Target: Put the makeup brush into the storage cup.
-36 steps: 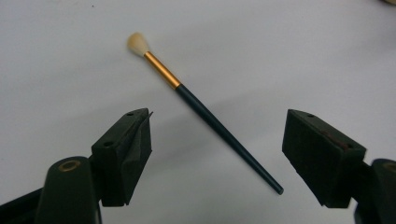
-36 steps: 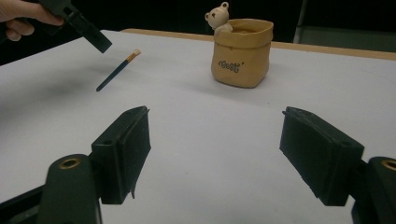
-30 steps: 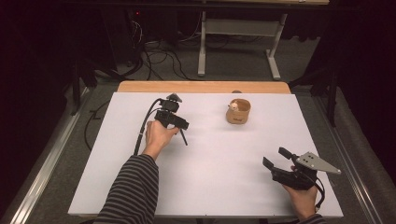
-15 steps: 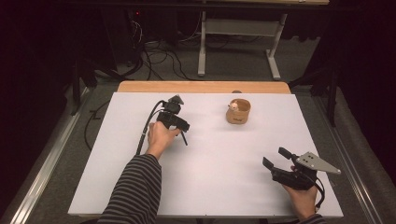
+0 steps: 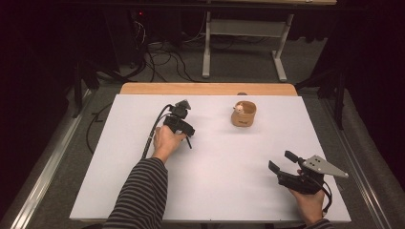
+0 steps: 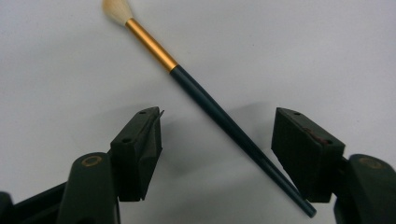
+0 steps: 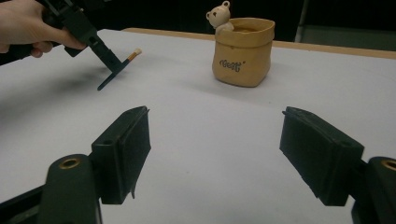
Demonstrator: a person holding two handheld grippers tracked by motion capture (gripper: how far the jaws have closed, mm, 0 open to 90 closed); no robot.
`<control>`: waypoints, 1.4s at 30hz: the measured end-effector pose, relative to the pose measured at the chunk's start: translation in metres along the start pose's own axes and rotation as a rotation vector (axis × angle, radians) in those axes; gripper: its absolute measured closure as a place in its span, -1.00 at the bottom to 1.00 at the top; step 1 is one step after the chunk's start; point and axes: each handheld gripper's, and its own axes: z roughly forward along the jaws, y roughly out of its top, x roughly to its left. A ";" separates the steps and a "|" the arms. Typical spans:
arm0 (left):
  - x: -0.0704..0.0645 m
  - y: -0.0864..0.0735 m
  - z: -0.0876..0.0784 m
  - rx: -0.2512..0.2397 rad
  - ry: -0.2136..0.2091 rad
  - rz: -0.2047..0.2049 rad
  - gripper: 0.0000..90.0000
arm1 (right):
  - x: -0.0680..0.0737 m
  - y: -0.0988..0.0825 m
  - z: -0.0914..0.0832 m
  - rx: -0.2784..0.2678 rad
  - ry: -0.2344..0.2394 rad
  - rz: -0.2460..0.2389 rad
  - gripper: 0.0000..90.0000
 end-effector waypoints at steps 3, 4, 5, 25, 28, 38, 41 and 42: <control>-0.001 0.000 0.002 0.007 0.004 0.009 -0.19 | 0.000 0.000 0.000 0.004 -0.001 0.004 -0.42; -0.001 0.000 0.002 0.007 0.004 0.009 -0.17 | 0.000 0.000 0.000 0.004 -0.001 0.005 -0.42; 0.000 0.000 0.003 0.008 0.002 0.010 -0.16 | 0.000 0.000 0.000 0.003 -0.002 0.001 -0.42; 0.001 -0.001 0.000 0.000 -0.007 0.048 0.48 | 0.000 0.000 0.001 0.009 -0.002 -0.002 -0.41; 0.001 -0.002 0.000 0.000 -0.004 0.051 0.56 | 0.001 0.000 0.001 0.010 -0.002 -0.003 -0.40; 0.001 -0.002 -0.001 0.003 -0.002 0.075 0.78 | 0.001 0.000 0.001 0.011 0.000 -0.003 -0.40; 0.002 -0.002 -0.001 0.004 -0.003 0.078 0.82 | 0.001 0.000 0.001 0.011 0.000 -0.004 -0.40; 0.002 -0.002 -0.001 0.003 -0.005 0.078 0.84 | 0.001 0.000 0.001 0.012 0.002 -0.003 -0.40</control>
